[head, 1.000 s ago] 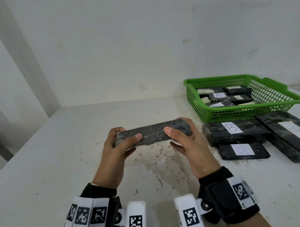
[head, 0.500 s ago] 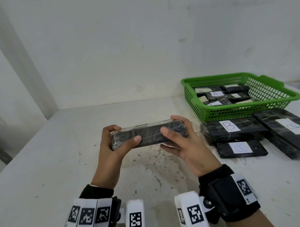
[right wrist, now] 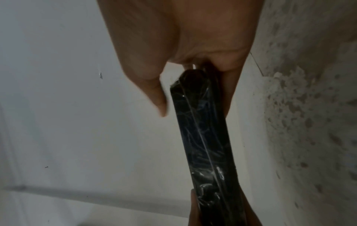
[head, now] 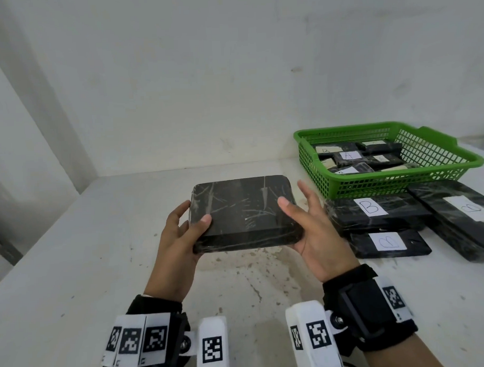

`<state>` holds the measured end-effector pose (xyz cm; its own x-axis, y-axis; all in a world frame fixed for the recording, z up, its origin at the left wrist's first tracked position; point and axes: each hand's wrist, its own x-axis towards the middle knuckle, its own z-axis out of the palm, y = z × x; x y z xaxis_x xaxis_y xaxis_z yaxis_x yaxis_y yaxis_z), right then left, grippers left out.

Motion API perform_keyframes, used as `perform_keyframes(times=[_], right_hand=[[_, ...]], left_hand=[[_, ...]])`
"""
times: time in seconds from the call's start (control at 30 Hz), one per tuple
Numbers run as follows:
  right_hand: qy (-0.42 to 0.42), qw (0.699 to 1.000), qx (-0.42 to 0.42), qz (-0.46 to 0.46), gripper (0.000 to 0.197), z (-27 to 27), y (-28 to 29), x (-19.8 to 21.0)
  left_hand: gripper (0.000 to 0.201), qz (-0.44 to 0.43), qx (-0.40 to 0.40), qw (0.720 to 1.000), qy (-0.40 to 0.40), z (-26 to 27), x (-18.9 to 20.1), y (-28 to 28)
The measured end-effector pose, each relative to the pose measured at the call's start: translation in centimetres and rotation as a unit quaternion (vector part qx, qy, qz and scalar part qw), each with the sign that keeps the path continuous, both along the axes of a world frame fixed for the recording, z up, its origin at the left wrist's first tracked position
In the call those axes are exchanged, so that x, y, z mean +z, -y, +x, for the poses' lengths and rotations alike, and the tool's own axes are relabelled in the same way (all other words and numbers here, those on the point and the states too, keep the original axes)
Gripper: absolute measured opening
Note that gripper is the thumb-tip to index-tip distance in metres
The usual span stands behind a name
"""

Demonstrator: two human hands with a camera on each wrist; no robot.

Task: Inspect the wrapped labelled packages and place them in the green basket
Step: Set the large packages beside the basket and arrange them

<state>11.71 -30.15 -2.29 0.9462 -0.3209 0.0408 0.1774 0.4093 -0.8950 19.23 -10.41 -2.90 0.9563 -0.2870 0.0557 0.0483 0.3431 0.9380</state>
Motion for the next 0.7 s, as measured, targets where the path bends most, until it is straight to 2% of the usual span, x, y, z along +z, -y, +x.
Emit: perform_keyframes(times=[0.1, 0.2, 0.33, 0.47, 0.6, 0.7], right_hand=[[-0.045, 0.999, -0.010, -0.008, 0.069, 0.46, -0.04, -0.52], [-0.055, 0.998, 0.005, -0.004, 0.060, 0.50, 0.33, -0.53], [-0.044, 0.998, 0.032, -0.034, 0.050, 0.37, 0.25, -0.29], [-0.052, 0.998, -0.009, -0.040, 0.038, 0.40, 0.00, -0.52], [-0.049, 0.998, -0.005, -0.047, 0.025, 0.25, 0.14, -0.44], [-0.055, 0.997, -0.002, -0.048, 0.022, 0.40, -0.05, -0.48]], left_hand=[[0.067, -0.005, 0.017, 1.000, -0.023, 0.42, -0.11, -0.10], [0.049, 0.005, 0.010, 0.999, -0.041, 0.36, -0.16, 0.00], [0.033, 0.037, 0.032, 0.999, -0.004, 0.36, 0.03, -0.25], [0.030, 0.051, 0.024, 0.998, -0.002, 0.38, 0.12, -0.33], [0.041, 0.060, 0.040, 0.997, -0.002, 0.04, 0.16, 0.09], [0.035, 0.058, 0.065, 0.996, 0.003, 0.02, 0.24, 0.02]])
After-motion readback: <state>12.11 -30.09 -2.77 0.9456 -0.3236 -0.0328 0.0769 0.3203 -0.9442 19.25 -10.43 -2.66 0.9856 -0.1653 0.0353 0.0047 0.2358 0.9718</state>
